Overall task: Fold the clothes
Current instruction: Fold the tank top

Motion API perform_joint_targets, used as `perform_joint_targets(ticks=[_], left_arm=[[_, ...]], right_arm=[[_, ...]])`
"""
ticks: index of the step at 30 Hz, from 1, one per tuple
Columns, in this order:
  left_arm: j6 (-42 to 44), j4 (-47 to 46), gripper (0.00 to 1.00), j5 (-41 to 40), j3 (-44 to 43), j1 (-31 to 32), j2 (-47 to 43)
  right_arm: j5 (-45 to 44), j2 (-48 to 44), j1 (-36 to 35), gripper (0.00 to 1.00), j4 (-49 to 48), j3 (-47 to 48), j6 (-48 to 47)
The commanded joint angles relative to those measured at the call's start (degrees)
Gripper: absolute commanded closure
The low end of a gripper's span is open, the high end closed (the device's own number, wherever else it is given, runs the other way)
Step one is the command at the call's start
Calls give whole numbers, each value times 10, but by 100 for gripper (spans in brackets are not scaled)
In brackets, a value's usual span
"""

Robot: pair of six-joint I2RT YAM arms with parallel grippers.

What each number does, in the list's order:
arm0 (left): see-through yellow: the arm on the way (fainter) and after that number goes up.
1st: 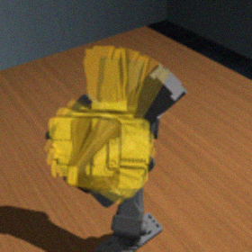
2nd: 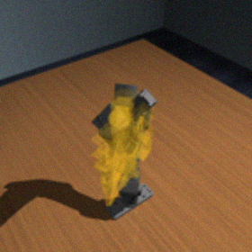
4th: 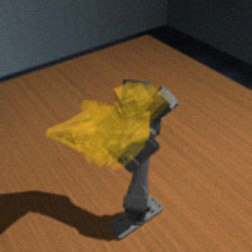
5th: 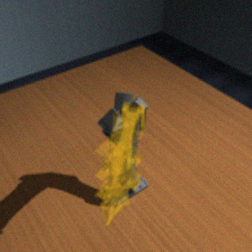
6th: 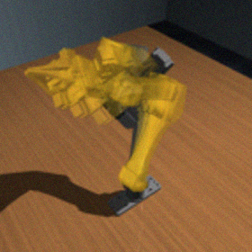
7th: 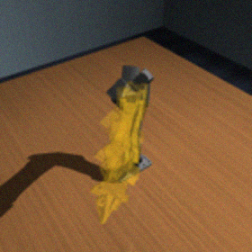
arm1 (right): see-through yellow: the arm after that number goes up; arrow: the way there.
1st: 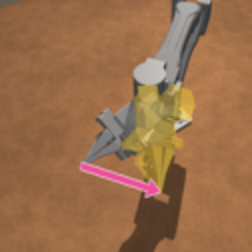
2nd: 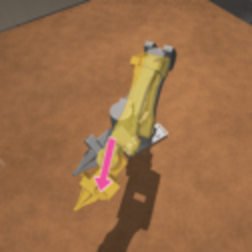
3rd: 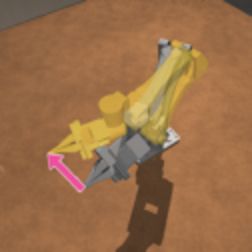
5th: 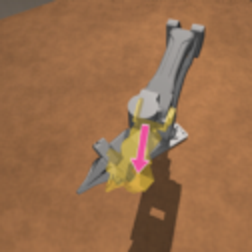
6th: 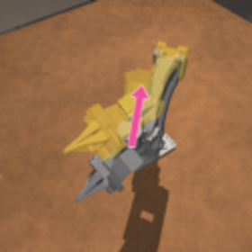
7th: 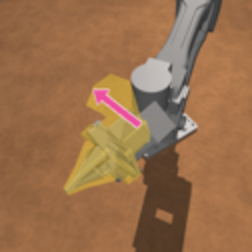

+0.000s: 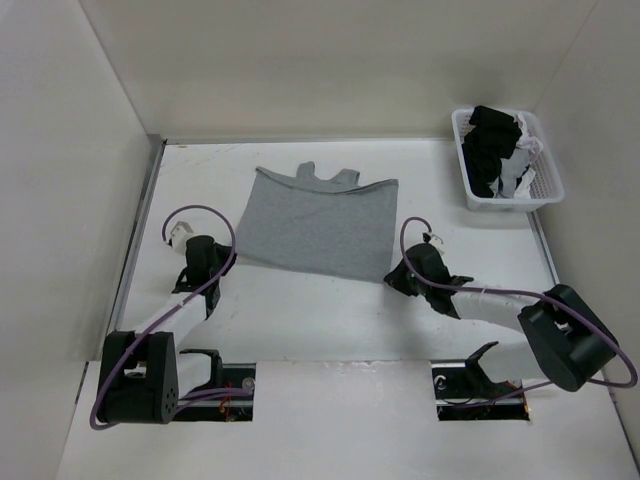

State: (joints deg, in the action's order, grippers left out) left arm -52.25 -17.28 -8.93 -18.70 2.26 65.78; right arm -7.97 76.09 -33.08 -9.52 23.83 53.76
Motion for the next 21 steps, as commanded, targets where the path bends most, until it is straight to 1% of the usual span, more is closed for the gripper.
perform_joint_targets(ticks=[1, 3, 4, 5, 7, 10, 13, 15, 17, 18, 21], left_arm=[[4, -5, 100, 1, 6, -2, -10], [3, -4, 100, 5, 5, -1, -20], [1, -1, 100, 9, 4, -1, -31], [-2, 7, 100, 17, 2, -3, -49], [-7, 51, 100, 28, -16, 1, -109], [-1, 153, 100, 16, -72, 19, -235], [22, 250, 100, -16, -159, 39, -342], [43, 300, 100, -35, -224, 52, -385], [57, 337, 100, -44, -284, 63, -411], [62, 348, 100, -45, -305, 66, -417], [73, 384, 100, -43, -380, 70, -432]], right_arm=[[-1, 16, -5, 86, 2, 17, -4], [7, 11, -6, 96, -4, 18, -6], [4, -6, -9, 99, -10, 13, -6], [-3, -34, -13, 100, -10, 6, -7], [-29, -120, -24, 100, 13, -5, -13], [-77, -284, -53, 100, 139, 19, -31], [-127, -413, -88, 100, 281, 95, -59], [-165, -464, -120, 100, 360, 162, -73], [-208, -494, -167, 100, 417, 227, -82], [-223, -501, -188, 100, 433, 253, -85], [-286, -510, -280, 100, 475, 345, -92]])
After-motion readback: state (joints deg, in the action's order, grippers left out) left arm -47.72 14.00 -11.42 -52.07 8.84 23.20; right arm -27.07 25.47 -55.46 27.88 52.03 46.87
